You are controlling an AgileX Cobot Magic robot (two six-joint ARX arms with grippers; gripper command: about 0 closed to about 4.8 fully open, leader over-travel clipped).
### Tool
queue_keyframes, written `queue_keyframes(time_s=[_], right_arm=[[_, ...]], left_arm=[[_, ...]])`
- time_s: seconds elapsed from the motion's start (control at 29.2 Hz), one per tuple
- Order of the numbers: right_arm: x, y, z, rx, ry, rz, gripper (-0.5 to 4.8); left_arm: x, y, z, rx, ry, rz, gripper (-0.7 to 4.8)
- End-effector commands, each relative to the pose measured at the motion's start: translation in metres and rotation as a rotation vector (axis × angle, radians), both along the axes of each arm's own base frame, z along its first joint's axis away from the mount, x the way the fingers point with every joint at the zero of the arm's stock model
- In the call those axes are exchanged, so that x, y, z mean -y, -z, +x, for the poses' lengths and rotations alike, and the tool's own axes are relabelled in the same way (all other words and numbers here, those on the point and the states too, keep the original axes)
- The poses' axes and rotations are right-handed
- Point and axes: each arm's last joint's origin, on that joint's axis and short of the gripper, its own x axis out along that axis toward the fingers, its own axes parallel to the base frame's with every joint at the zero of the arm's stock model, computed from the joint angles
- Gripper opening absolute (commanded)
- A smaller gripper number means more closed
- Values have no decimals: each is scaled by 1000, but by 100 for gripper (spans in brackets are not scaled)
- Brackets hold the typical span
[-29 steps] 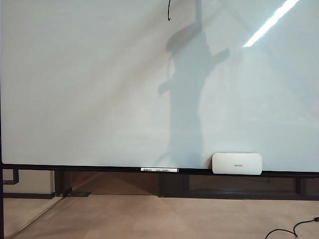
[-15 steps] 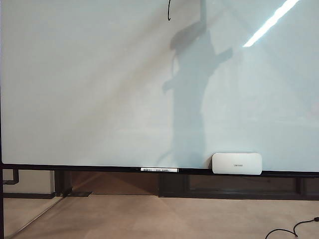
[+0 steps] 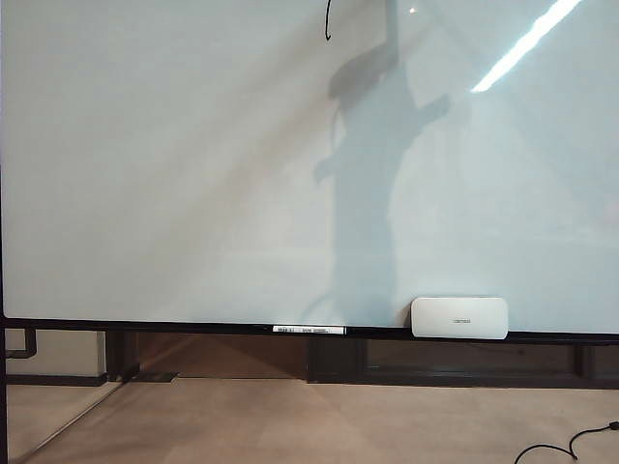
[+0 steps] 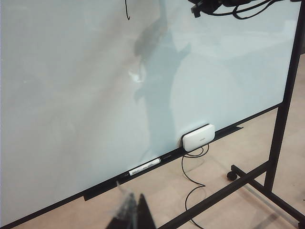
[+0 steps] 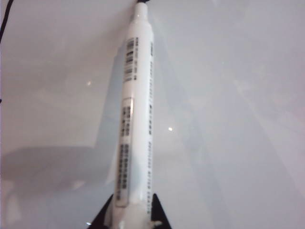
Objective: Reach to the right to find the marker pen, pick it up, and write the number 19 on the whiteboard.
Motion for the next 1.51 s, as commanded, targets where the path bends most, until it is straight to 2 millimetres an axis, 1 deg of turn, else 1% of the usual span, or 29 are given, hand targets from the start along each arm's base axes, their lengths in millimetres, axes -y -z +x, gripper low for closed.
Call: queue_keyframes(time_s=[0.03,0.41,0.82,1.13,1.37,1.51], right_arm=[[0,-1,1,12,10,5,-5],[-1,0,2,12,-17,-3,-5],[-5,9,12,4,-80,-11,-5],[-6,9,12,5,-129,-15,-5],[-6,10,12,0,-130,-17,-5],[-6,13,12,-35,-126,-29,-5]], left_arm=[[0,-2,0,19,5,1,-5],[0,-2,0,24,4,8,-5],[0,-4,-1,38,4,3,-5],[-1,-4,0,38,-18,3,-5],[-1,-4,0,38,-18,3,-5],[-1,-4,0,37,-18,3,-5]])
